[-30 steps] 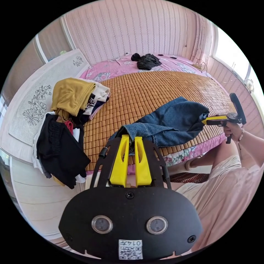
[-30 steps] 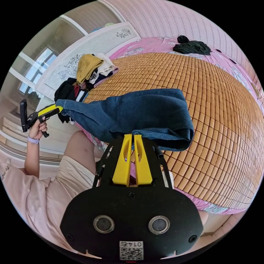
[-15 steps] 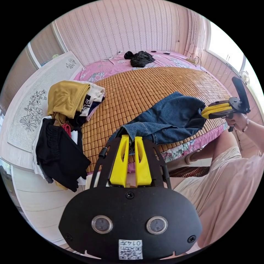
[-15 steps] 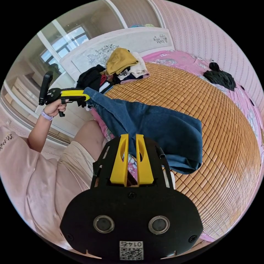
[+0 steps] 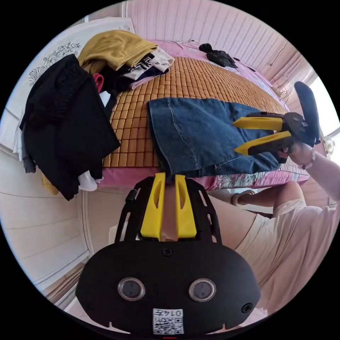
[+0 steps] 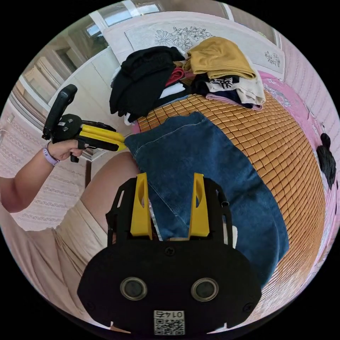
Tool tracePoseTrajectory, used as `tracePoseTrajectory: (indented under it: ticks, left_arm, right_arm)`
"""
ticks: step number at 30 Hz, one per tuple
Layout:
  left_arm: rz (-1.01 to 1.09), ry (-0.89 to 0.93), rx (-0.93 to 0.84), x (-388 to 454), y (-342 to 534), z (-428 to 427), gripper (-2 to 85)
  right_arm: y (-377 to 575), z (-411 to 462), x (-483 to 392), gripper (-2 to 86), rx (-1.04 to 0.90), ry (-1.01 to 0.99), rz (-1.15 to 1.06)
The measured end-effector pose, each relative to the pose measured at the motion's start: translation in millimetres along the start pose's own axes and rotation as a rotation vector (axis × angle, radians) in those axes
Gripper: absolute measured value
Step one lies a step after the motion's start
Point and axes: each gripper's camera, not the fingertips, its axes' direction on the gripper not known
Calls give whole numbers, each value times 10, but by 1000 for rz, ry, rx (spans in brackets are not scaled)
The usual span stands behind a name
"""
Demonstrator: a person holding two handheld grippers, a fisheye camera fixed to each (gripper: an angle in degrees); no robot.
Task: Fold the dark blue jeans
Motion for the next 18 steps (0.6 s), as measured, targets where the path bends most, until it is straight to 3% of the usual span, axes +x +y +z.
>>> tracePoseTrajectory:
  ticks: [3,9,18]
  left_arm:
    - [-29,-3,1,-44,101,27,40]
    - [-105,-17,47,-154,-77,47,54]
    - [-26,-7,100,-72,-877,38,51]
  right_arm:
    - [-117,444,-68,162,-139,61,-55]
    - [71,333,153,36,-110,0,-20]
    - [1420,-1080,1071,14,293,-312,258]
